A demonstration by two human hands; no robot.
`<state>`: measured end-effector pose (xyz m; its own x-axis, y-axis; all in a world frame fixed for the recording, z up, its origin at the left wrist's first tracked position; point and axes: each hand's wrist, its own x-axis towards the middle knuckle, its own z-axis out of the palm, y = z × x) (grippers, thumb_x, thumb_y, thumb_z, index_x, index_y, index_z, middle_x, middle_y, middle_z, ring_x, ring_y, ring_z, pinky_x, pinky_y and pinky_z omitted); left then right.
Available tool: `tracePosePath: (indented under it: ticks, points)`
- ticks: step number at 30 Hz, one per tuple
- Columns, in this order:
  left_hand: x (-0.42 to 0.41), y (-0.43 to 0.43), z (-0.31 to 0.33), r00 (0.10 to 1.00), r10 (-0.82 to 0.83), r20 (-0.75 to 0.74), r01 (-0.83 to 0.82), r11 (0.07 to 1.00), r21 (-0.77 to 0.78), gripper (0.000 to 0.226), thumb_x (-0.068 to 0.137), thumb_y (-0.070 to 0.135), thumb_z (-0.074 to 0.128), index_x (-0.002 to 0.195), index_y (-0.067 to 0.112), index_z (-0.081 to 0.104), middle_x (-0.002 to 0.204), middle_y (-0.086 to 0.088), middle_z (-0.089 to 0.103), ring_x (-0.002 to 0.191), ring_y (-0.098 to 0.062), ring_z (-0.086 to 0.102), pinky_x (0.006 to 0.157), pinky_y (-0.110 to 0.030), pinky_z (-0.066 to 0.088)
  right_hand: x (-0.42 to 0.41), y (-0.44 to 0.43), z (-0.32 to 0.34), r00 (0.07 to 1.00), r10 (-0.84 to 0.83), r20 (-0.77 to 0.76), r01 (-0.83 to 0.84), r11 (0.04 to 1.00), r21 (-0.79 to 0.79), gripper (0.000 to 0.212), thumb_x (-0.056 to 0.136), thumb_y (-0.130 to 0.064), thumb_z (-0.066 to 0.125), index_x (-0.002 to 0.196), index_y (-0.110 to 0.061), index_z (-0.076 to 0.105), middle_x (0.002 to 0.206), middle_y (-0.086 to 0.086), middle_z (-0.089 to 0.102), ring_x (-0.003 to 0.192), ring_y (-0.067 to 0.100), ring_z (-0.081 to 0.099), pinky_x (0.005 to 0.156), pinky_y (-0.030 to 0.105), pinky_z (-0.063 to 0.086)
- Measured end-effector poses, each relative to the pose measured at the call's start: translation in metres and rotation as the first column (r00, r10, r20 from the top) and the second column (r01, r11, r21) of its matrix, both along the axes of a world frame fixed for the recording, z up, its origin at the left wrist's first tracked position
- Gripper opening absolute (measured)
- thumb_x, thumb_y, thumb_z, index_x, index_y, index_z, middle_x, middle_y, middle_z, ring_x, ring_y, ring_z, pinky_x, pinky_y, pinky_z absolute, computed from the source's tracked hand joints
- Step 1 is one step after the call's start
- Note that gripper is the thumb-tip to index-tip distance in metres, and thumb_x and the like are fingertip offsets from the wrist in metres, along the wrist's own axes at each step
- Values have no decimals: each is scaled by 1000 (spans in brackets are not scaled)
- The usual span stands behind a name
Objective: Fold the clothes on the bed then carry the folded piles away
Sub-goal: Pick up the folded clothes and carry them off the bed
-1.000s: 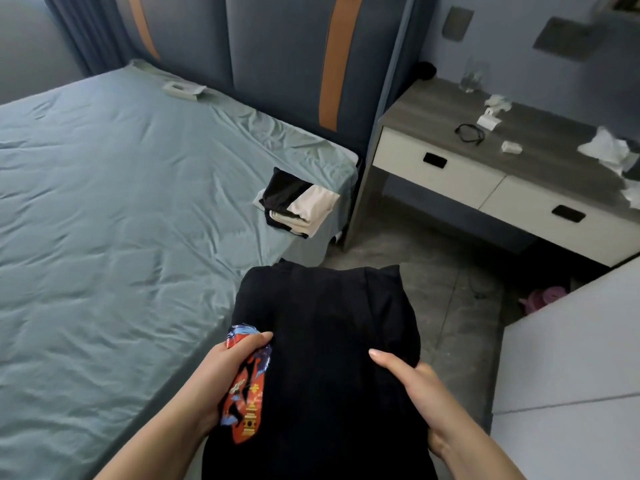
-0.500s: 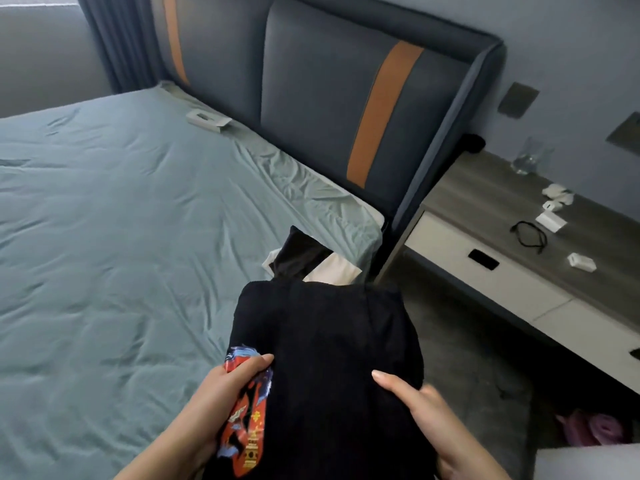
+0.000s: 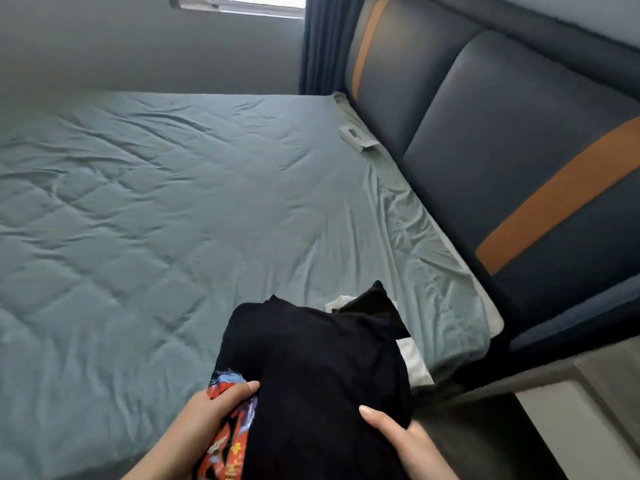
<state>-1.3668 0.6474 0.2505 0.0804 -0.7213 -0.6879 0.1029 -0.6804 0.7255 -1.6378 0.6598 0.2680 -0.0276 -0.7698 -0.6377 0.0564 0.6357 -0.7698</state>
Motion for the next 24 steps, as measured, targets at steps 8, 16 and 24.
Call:
tracePosePath:
  ticks: [8,16,24]
  points:
    - [-27,6,-34,970,238,48,-238,971,-14,45,80,21,73,41,19,50,51,5,49,47,-4,47,59,-24,40,-21,-78,-47,948,313,61,-316,947,55,23,80,-9,73,93,-26,67,90,-20,74,84,-10,66,60,4,48]
    - [1,-21,-89,934,349,-76,-339,934,115,40,73,34,76,51,22,45,55,-2,45,51,-13,47,54,-24,42,17,-127,-109,931,364,17,-362,919,159,23,77,-9,75,96,-18,68,87,-10,76,80,1,71,62,13,52]
    - [42,-99,-146,944,323,-61,-307,933,186,31,78,30,74,61,13,55,53,-6,55,45,-17,55,47,-21,43,61,-184,-156,933,357,44,-356,898,260,28,79,-22,75,106,-14,70,98,0,76,89,15,73,72,27,55]
